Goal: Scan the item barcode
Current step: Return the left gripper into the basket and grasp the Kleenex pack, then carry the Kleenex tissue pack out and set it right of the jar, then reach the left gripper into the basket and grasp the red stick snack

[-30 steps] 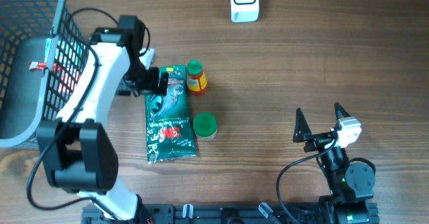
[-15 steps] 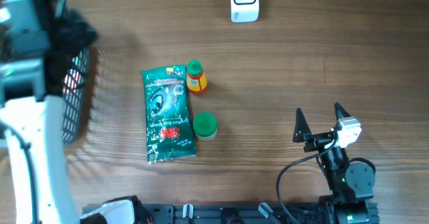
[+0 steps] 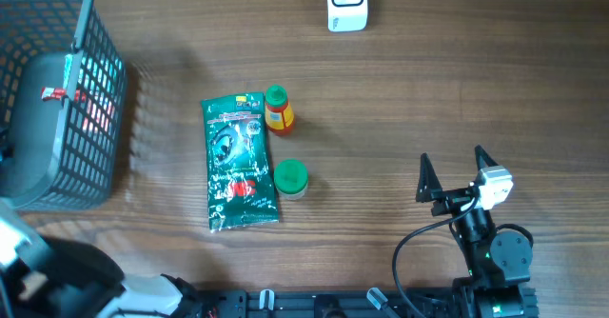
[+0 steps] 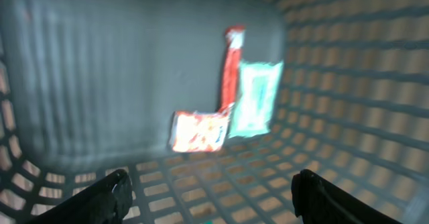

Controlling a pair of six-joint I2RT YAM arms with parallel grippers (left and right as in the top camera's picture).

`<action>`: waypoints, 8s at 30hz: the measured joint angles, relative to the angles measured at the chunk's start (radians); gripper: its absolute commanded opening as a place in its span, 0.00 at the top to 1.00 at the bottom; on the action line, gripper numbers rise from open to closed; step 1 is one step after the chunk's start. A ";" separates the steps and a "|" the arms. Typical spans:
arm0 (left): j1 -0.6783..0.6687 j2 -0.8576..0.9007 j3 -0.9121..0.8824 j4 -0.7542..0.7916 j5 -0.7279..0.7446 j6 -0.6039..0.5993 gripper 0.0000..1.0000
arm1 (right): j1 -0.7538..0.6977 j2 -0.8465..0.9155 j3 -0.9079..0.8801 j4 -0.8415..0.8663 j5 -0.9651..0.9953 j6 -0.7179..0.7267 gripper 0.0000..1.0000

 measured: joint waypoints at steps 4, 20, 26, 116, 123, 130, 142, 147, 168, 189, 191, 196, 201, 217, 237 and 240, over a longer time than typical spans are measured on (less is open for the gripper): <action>-0.020 0.124 0.000 -0.025 0.032 0.027 0.12 | 0.000 0.000 0.000 0.000 0.000 0.000 0.00; -0.129 0.393 0.000 0.044 0.048 0.201 0.44 | 0.000 0.000 0.000 0.000 0.000 0.000 0.00; -0.177 0.405 0.000 0.071 0.039 0.212 0.53 | 0.000 0.000 0.000 0.000 0.000 0.000 0.00; -1.692 0.184 -0.178 0.340 -0.380 -0.256 0.96 | 0.000 0.000 0.000 0.000 -0.003 0.000 0.00; -1.688 0.327 -0.180 0.292 -0.425 -0.425 0.96 | 0.000 0.000 0.000 0.000 -0.003 0.000 0.00; -1.669 0.327 -0.184 0.137 -0.551 -0.581 0.93 | 0.000 0.000 0.000 0.000 -0.003 0.000 0.00; -1.660 0.304 -0.184 0.140 -0.583 -0.624 0.80 | 0.000 0.000 0.000 0.000 -0.003 0.000 0.00; -1.660 0.171 -0.187 0.145 -0.613 -0.612 0.74 | 0.000 0.000 0.000 0.000 -0.003 0.000 0.00; -1.099 -0.482 -0.135 0.172 -0.789 -0.159 0.45 | 0.000 0.000 0.000 0.000 -0.003 0.000 0.00; -0.230 -0.031 -0.127 0.263 -0.278 -0.114 0.00 | 0.000 0.000 0.000 0.000 -0.003 0.000 0.00; -0.230 0.046 -0.127 0.290 -0.234 -0.114 0.00 | 0.000 0.000 0.000 0.000 -0.003 0.000 0.00; -0.230 0.200 -0.127 0.379 -0.122 -0.100 0.00 | 0.000 0.000 0.000 0.000 -0.003 0.000 0.00; -0.230 0.319 -0.127 0.468 -0.032 -0.079 0.11 | 0.000 0.000 0.000 0.000 -0.003 0.000 0.00; -0.230 0.428 -0.127 0.529 -0.187 -0.062 0.31 | 0.000 0.000 0.000 0.000 -0.003 0.000 0.00; -0.200 0.390 -0.113 0.545 -0.182 -0.059 0.96 | 0.000 0.000 0.000 0.000 -0.003 0.000 0.00; -0.183 0.271 -0.113 0.521 -0.182 -0.059 0.96 | 0.000 0.000 0.000 0.000 -0.003 0.000 0.00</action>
